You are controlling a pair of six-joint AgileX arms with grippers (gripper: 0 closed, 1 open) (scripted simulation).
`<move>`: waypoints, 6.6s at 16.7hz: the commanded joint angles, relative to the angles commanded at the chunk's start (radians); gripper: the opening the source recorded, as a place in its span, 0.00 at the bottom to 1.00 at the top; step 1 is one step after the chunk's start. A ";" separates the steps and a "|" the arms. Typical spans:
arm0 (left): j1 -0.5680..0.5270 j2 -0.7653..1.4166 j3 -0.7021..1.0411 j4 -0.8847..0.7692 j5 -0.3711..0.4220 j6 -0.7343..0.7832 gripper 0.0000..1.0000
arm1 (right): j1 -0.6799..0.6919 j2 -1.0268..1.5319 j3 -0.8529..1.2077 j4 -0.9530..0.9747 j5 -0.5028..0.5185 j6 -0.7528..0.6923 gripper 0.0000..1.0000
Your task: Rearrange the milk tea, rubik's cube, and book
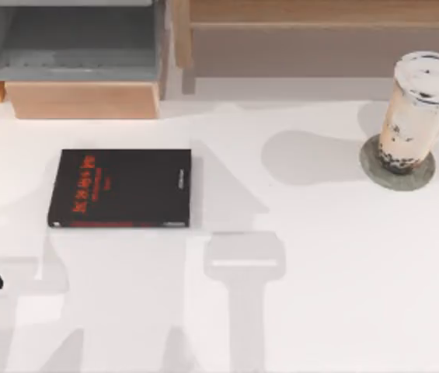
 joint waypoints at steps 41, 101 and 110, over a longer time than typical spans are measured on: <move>-0.118 1.285 0.845 0.441 -0.088 -0.007 1.00 | 0.112 -1.356 -1.290 -0.063 0.108 -0.010 1.00; -0.162 1.951 1.361 0.590 -0.125 -0.003 0.00 | 0.112 -1.356 -1.290 -0.063 0.108 -0.010 1.00; -0.305 1.752 1.211 0.633 -0.322 0.258 0.00 | 0.112 -1.356 -1.290 -0.063 0.108 -0.010 1.00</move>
